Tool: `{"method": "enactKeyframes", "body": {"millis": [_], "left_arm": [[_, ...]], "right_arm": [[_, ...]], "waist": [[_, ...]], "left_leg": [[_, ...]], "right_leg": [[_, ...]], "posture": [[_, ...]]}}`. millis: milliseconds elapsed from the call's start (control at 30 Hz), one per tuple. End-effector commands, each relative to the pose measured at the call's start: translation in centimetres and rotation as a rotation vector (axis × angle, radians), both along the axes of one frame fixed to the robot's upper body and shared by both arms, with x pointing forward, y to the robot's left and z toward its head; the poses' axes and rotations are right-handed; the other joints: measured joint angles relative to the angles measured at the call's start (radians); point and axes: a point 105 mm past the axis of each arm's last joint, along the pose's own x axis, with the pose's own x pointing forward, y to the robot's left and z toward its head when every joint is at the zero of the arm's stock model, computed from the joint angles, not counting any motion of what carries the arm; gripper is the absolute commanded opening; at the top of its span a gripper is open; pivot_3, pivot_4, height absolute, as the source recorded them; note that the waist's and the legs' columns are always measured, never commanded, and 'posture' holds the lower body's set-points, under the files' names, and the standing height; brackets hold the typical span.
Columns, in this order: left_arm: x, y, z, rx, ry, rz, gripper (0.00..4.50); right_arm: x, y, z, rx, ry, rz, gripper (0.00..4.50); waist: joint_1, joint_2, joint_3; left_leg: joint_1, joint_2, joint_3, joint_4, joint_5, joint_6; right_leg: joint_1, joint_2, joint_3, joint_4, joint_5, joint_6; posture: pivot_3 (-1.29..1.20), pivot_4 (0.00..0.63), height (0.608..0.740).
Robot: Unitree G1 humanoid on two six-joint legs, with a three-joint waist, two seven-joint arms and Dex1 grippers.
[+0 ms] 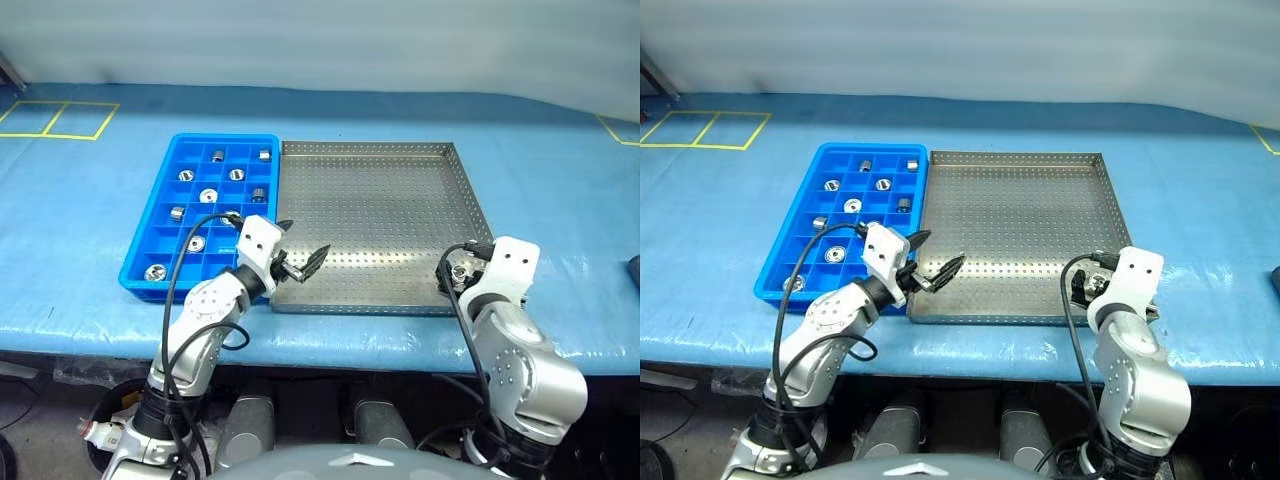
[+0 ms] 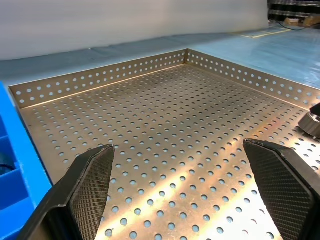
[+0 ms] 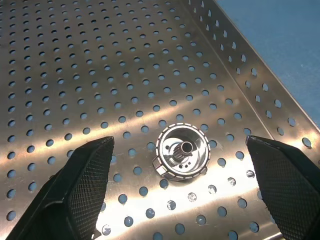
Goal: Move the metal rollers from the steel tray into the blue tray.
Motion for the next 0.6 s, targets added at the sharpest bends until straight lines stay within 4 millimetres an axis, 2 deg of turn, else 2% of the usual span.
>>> {"method": "enactKeyframes", "body": {"millis": [33,200,433,500,600], "left_arm": [[-1.8,-1.3,0.7,0.001,-0.014,-0.149,4.5],[-3.5,-2.2,0.2,0.039,-0.004,-0.26,4.5],[-3.1,-2.1,0.3,0.038,-0.03,-0.215,4.5],[-3.1,-2.1,0.4,0.033,-0.031,-0.214,4.5],[-3.0,-2.2,0.4,0.036,-0.036,-0.213,4.5]], "right_arm": [[0.2,-0.5,0.5,-0.02,-0.039,-0.028,4.47],[0.8,-0.6,0.1,-0.026,-0.034,-0.036,4.47],[2.5,-0.1,-0.5,0.003,-0.035,-0.032,4.47],[2.7,0.0,-0.6,0.012,-0.039,-0.042,4.09],[2.9,0.3,-0.8,0.013,-0.036,-0.035,3.29]], "waist": [[0.0,0.0,0.0],[0.0,0.0,0.0],[0.001,0.0,0.0],[0.001,0.0,0.0],[0.002,0.0,0.0]], "left_leg": [[0.0,0.0,0.0,0.0,0.0,0.0],[0.0,0.0,0.0,0.0,0.0,0.0],[0.0,0.0,0.0,0.0,0.0,0.0],[0.0,0.0,0.001,0.0,0.0,0.0],[0.0,0.0,0.001,0.0,0.0,0.0]], "right_leg": [[0.0,0.0,0.0,0.0,0.0,0.0],[0.0,0.0,0.0,0.0,0.0,0.0],[0.0,0.0,0.001,0.0,0.0,0.0],[0.0,0.0,0.001,0.0,0.0,0.0],[0.0,0.0,0.001,0.0,0.0,0.0]], "posture": [[0.11,0.15,0.74],[0.12,0.15,0.74],[0.12,0.15,0.74],[0.12,0.15,0.74],[0.14,0.15,0.74]]}}
